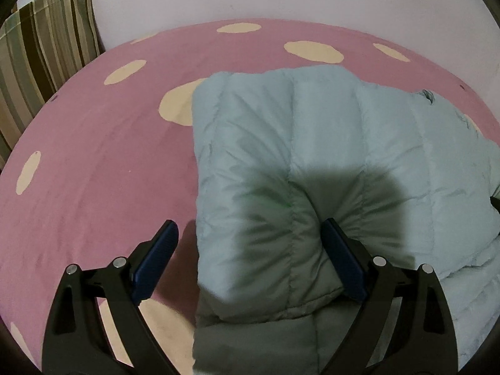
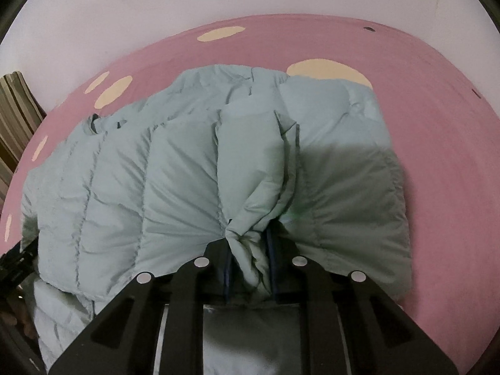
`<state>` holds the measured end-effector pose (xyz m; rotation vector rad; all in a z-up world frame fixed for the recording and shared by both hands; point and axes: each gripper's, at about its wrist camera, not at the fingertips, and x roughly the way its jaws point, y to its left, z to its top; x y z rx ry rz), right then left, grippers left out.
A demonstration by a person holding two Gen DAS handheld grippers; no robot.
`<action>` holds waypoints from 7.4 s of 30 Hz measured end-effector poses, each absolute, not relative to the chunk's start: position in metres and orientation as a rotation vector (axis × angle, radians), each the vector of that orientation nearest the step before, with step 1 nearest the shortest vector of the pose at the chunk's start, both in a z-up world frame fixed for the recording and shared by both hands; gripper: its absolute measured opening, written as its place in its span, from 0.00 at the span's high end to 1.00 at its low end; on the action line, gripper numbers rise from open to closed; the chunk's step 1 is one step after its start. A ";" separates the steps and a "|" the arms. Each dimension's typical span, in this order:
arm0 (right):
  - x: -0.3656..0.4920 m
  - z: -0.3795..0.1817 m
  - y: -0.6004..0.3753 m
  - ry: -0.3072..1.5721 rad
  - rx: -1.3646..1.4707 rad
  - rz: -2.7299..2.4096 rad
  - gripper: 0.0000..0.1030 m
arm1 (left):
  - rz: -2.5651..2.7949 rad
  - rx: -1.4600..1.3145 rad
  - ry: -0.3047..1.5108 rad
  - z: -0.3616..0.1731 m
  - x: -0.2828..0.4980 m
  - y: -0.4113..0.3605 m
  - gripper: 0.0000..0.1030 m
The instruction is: Fold large clothes
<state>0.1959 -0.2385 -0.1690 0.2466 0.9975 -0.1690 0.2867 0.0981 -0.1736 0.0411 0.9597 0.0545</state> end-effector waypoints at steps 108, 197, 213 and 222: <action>-0.102 -0.171 -0.293 0.984 0.425 -0.045 0.40 | -0.259 -0.210 1.081 -0.173 0.032 0.149 0.11; 0.038 -0.146 -0.339 0.818 0.787 0.060 0.62 | -0.157 -0.499 0.810 -0.114 0.157 0.206 0.39; 0.019 -0.145 -0.335 0.799 0.670 0.033 0.51 | -0.266 -0.399 0.874 -0.141 0.152 0.181 0.33; 0.044 -0.136 -0.323 0.781 0.525 0.086 0.42 | -0.342 -0.342 0.930 -0.151 0.189 0.161 0.33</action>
